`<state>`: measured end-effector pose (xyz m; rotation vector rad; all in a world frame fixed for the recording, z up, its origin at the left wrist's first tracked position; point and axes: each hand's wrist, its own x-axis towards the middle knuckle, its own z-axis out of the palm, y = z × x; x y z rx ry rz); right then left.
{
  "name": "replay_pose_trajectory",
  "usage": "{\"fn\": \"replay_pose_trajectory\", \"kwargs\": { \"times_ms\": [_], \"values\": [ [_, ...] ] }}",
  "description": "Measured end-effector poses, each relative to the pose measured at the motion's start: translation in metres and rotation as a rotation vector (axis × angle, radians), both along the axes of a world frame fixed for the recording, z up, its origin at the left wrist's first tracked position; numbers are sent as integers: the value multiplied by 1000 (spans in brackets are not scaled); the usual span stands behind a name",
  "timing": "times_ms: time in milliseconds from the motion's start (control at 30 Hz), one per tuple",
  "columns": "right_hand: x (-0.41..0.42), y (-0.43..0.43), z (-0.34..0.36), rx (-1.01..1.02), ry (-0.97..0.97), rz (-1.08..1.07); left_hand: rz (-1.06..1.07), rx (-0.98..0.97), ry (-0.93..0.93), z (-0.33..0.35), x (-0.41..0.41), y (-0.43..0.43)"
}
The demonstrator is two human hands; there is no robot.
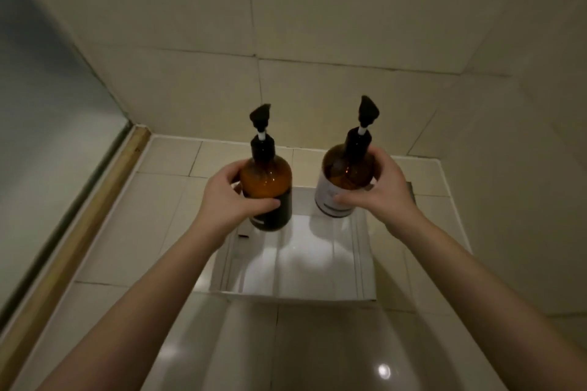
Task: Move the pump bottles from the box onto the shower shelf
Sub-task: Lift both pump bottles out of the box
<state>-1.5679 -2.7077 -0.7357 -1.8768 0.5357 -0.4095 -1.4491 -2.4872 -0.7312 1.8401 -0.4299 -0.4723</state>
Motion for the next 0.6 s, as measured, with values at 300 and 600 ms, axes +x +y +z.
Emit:
{"fn": "replay_pose_trajectory", "kwargs": {
  "times_ms": [300,600],
  "values": [
    [-9,7,77,-43,-11,201,-30,-72,-96,85,14,3],
    [0,-2,128,-102,-52,194,-26,-39,-115,130,19,0]
  ]
}}
